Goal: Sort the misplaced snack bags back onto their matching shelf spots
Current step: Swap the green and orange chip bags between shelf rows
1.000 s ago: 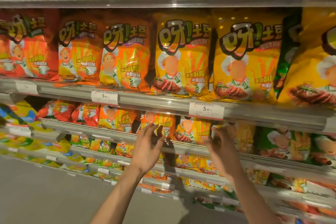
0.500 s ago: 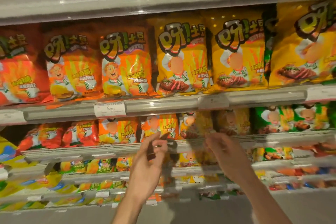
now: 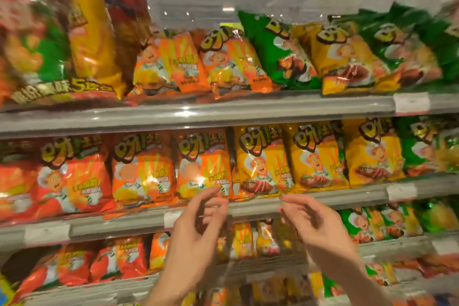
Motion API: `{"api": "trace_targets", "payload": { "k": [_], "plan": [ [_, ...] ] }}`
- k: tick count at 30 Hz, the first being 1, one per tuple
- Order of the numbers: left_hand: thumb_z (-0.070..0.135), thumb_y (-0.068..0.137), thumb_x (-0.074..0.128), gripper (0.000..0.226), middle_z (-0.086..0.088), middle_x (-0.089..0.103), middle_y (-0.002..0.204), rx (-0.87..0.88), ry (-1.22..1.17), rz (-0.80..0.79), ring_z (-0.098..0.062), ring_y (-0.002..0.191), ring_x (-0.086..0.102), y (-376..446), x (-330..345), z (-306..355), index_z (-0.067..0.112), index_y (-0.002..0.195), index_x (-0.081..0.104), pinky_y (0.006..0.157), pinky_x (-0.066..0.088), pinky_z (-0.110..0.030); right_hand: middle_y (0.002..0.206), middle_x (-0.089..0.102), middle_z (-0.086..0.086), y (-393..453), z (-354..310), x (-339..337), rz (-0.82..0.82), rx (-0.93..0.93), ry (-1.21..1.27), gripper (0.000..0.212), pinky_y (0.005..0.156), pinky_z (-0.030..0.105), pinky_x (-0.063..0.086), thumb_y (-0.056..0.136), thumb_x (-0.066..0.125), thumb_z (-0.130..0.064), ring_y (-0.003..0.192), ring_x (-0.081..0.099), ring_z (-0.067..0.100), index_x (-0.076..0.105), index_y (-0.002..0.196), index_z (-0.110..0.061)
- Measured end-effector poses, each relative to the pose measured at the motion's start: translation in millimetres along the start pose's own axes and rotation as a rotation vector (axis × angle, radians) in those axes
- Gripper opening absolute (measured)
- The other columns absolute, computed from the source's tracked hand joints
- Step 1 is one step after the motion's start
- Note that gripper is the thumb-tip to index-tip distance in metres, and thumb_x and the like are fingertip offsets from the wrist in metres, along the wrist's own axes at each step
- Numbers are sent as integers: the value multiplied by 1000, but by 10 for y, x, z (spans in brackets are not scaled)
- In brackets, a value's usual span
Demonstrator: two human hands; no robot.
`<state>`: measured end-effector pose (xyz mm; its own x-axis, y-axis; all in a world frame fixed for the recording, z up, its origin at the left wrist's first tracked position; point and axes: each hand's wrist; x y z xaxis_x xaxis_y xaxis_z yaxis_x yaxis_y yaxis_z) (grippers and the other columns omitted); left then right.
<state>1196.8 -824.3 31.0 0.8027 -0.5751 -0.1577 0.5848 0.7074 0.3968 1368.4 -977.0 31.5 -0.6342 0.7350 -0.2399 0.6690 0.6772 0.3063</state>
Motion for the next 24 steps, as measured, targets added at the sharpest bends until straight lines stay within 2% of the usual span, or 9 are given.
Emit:
{"api": "trace_targets", "payload": {
  "k": [4,7,11,14,16,19,21,22,24],
  "plan": [
    [36,85,66,30,13,75,103,64,-20,63,-8,96,69,92,-106,307,37,115,65,81,51,-11,92,74,6,115,-316,-92,-20,-104,-24,10,78,28,54,92,66,-31,90,67,31,74,98,-34],
    [32,87,67,28,13,74,103,99,-15,111,-10,96,69,142,-161,515,36,114,66,83,55,-17,92,75,5,215,-486,-137,-29,-161,-25,10,77,24,53,89,68,-33,90,67,31,75,94,-38],
    [28,92,67,26,18,75,105,158,64,154,-4,98,70,265,-223,715,39,116,64,88,55,-24,92,76,0,353,-620,-197,-20,-227,-54,15,87,38,60,83,70,-41,89,71,24,73,97,-44],
    [26,94,67,26,22,73,105,200,122,186,-2,100,69,391,-263,907,38,117,63,91,54,-27,89,75,-14,521,-817,-309,-13,-284,-145,9,83,24,57,89,72,-32,85,71,5,74,92,-41],
    [27,94,67,27,24,72,104,237,166,198,-1,99,69,483,-303,1031,40,117,63,91,54,-26,90,74,-20,642,-977,-386,9,-347,-232,10,78,15,53,92,69,-31,86,69,-1,73,93,-40],
    [32,94,66,27,23,71,104,362,331,214,2,97,67,669,-332,1201,43,118,61,84,53,-21,100,69,-26,861,-1192,-481,48,-465,-404,11,83,18,49,94,63,-39,95,64,-7,67,104,-41],
    [34,95,64,26,24,66,110,446,476,196,5,104,63,836,-317,1307,42,120,60,83,50,-14,112,59,-24,1091,-1297,-553,127,-598,-519,20,90,24,47,95,62,-36,105,57,-4,63,115,-35],
    [35,97,63,27,23,63,115,487,553,181,5,109,59,937,-303,1354,39,123,59,88,49,-14,117,56,-17,1227,-1346,-588,179,-673,-576,27,94,27,45,95,63,-33,111,54,3,61,121,-29],
    [41,97,57,34,16,59,125,572,713,162,-2,119,54,1147,-265,1447,30,129,58,99,47,-27,134,50,-3,1504,-1429,-652,236,-721,-700,48,105,36,42,92,67,-30,128,47,17,52,137,-20]
  ]
}}
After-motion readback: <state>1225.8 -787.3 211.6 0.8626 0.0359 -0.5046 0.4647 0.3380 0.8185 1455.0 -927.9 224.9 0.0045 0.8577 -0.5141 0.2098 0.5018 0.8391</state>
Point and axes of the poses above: each hand's wrist, its own y-axis towards the middle knuckle, its own x-axis out of the palm, z = x × y
